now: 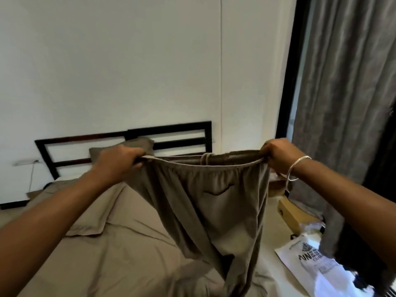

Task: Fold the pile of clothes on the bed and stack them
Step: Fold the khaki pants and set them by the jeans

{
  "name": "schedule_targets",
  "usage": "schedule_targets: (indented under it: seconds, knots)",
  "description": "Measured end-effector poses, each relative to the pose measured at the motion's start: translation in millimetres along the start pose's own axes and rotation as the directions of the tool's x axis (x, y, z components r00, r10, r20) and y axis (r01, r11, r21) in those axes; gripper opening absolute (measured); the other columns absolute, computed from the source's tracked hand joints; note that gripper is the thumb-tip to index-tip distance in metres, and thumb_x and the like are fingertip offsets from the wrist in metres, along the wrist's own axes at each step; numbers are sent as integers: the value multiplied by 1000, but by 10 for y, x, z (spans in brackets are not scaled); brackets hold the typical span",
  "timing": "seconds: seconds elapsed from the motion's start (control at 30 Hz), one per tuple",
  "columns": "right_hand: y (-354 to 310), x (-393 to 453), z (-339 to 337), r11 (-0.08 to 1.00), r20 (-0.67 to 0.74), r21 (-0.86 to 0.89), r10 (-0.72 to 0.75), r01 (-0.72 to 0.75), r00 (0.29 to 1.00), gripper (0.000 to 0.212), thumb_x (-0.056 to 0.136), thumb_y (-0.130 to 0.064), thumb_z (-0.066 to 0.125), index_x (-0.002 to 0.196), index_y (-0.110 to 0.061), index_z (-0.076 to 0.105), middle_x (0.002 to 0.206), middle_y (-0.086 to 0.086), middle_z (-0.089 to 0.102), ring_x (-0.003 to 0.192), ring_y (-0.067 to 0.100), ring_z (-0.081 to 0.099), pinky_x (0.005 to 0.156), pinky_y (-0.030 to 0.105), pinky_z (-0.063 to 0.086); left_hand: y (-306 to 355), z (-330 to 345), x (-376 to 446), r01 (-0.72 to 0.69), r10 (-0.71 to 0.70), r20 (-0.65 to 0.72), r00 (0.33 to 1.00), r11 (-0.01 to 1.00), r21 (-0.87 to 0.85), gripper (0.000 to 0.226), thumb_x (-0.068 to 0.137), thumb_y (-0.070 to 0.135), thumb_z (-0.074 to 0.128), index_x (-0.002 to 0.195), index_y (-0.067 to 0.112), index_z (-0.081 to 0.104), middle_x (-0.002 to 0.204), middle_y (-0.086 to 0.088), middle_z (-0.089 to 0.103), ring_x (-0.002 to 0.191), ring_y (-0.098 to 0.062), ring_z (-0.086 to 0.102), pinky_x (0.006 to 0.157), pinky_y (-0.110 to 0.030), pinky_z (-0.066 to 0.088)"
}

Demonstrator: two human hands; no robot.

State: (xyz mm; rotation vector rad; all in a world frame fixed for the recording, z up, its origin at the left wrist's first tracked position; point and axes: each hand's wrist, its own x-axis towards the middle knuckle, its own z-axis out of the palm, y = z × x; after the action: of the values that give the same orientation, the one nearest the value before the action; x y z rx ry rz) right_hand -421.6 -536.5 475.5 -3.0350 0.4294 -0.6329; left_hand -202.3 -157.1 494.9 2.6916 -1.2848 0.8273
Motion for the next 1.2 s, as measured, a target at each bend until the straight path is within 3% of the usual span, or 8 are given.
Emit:
schedule_targets:
  seconds: [0.23,0.37,0.43,0.53,0.63,0.83,1.0,1.2]
  knots:
    - [-118,596,-415,970,35,-119,-210,213,977,16,88,-22,63,97,-15,75,112,-1,62,92,21,61,78,35,53,-15,-778,378,249,-252,29,967,964,90,23,90,45,60,83,23,63,74,1,56,74,-23,56,61,-31,38]
    - [56,899,-664,958,-298,226,-104,176,949,32,82,2,61,102,-17,77,119,-6,63,102,18,61,84,28,45,-294,-1064,302,187,-36,284,958,830,-525,62,76,70,62,71,9,67,62,-2,56,61,-14,53,59,-30,40]
    - [59,946,-781,861,-334,465,-46,207,942,37,79,14,58,100,-10,77,113,-2,65,101,14,60,86,25,46,-379,-1173,225,193,79,372,925,747,-636,43,83,56,69,77,14,72,68,-2,60,68,-14,55,64,-30,43]
    - [-53,922,-914,729,-267,631,-120,267,956,45,76,25,53,99,-6,76,106,1,69,97,5,63,91,29,52,-569,-1225,176,66,81,444,892,950,-307,3,88,47,67,87,44,67,79,17,67,76,-1,60,76,-28,48]
    - [-147,976,-981,738,-185,621,-188,263,965,49,72,29,55,92,-10,77,101,-2,72,94,5,66,89,36,56,-770,-1266,192,-76,49,129,990,975,210,12,88,51,63,95,41,64,79,13,69,76,-11,64,70,-34,50]
    - [-274,1113,-1071,881,-45,441,-172,174,984,31,73,3,78,94,-20,79,89,-4,75,87,18,68,82,35,56,-836,-1517,337,130,-46,-254,966,938,323,32,86,54,63,89,23,67,78,-7,69,73,-33,63,62,-30,35]
    - [-418,1139,-1159,985,-137,-68,-167,159,976,37,75,-1,63,90,-34,69,81,-6,68,76,20,61,70,39,56,-848,-1676,465,-34,83,-319,944,987,156,24,84,37,75,69,23,62,55,4,59,53,-22,53,63,-31,36]
    - [-631,1056,-1176,955,-31,204,-214,216,976,13,76,0,64,73,-11,67,72,4,67,66,24,68,64,39,59,-992,-1592,487,4,128,-192,973,823,568,36,94,57,48,80,25,57,67,8,58,75,-17,64,71,-32,21]
